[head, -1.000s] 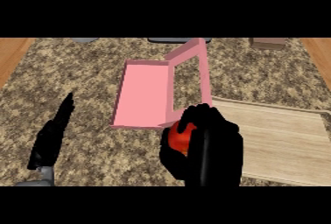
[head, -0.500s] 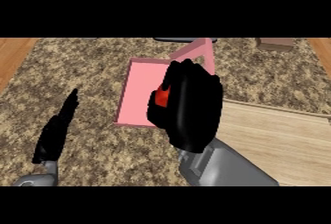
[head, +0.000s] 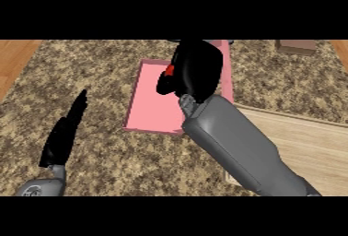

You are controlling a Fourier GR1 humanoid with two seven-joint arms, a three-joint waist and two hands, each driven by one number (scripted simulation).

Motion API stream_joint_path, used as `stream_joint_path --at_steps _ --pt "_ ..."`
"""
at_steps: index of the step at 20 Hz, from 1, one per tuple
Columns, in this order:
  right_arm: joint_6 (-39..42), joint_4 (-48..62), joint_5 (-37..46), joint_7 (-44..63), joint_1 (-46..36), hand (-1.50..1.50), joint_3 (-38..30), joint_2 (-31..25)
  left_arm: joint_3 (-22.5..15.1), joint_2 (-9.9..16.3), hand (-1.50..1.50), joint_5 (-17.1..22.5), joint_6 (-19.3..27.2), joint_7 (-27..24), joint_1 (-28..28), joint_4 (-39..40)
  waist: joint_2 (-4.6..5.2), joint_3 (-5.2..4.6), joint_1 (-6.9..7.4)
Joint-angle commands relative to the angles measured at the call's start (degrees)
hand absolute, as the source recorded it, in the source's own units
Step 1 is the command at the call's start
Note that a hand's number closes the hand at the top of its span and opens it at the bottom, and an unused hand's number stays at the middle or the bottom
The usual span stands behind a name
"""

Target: Pick the tomato from the tray and place it in the cardboard box

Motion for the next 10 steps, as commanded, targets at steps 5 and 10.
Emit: stream_joint_path --at_steps 5,10 --pt "-13.03 18.44 -6.9 4.49 -5.49 1.5 -6.29 0.59 -0.17 0.13 0.0 -0.28 -0.45 -0.65 0.03 0.8 0.45 0.03 0.78" --pt "-20.3 25.8 -11.14 3.09 -7.08 -1.5 -4.42 0.6 -0.34 0.12 0.0 -0.37 -0.5 -0.46 0.38 -0.36 0.43 0.04 1.89"
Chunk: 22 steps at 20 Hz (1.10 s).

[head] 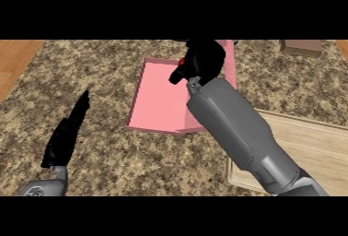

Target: Pick the tomato from the tray and place it in the cardboard box

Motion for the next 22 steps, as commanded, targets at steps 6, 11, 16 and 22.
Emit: stream_joint_path --at_steps 6,11,16,22 --pt "-23.35 9.23 -3.98 -0.21 -3.52 -1.5 -1.96 0.52 0.03 -0.05 0.0 0.7 -1.04 -0.36 -0.49 0.52 0.01 0.05 -0.18" --pt "-38.38 7.15 -0.47 0.47 -1.93 -1.5 -2.7 0.52 1.85 1.12 0.0 0.59 -0.35 -0.35 0.13 0.91 -0.65 0.05 -1.82" --pt "-49.62 2.65 -0.5 -0.65 0.74 -1.5 -2.56 0.52 0.8 -0.8 0.0 -0.74 1.54 -1.44 1.63 1.66 -1.05 0.06 -3.18" --pt "-50.88 -3.9 9.87 3.01 7.22 -1.5 -8.46 0.53 4.3 1.61 0.0 1.35 0.71 -0.49 3.92 -0.86 -2.16 0.02 -6.88"
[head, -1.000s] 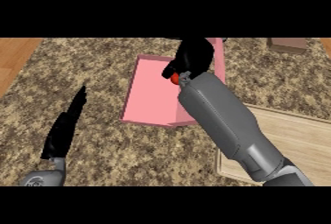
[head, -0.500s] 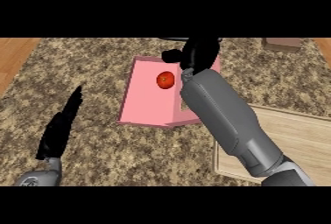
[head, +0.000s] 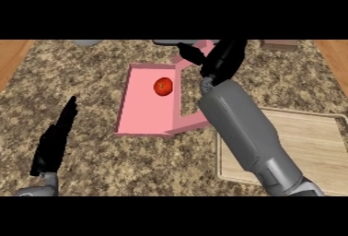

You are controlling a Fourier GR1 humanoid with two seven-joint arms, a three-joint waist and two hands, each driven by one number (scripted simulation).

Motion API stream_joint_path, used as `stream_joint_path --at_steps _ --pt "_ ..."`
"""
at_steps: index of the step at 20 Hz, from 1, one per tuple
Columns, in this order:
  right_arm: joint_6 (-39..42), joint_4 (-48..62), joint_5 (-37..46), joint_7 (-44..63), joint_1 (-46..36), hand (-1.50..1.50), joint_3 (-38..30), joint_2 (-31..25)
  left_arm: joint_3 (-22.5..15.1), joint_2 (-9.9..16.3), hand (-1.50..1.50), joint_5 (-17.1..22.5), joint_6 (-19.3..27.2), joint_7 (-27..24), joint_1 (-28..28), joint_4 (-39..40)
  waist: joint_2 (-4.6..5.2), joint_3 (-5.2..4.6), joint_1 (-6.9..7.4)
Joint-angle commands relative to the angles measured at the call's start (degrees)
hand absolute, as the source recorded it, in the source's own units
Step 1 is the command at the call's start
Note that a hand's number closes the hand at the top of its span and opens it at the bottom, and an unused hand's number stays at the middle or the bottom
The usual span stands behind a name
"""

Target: Pick the tomato from the tray and place it in the cardboard box

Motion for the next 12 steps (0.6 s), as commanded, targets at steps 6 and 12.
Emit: stream_joint_path --at_steps 6,12 --pt "-2.16 -26.39 8.77 5.21 20.38 -1.5 -1.49 -1.28 1.18 -0.62 0.0 -0.86 2.17 -0.98 4.41 -0.52 -1.3 -0.01 -4.51" --pt "5.67 -51.6 10.77 4.21 41.48 -1.5 4.71 -5.46 0.99 -0.8 0.0 -0.7 1.69 -0.85 4.01 -0.65 -0.6 -0.03 -3.66"
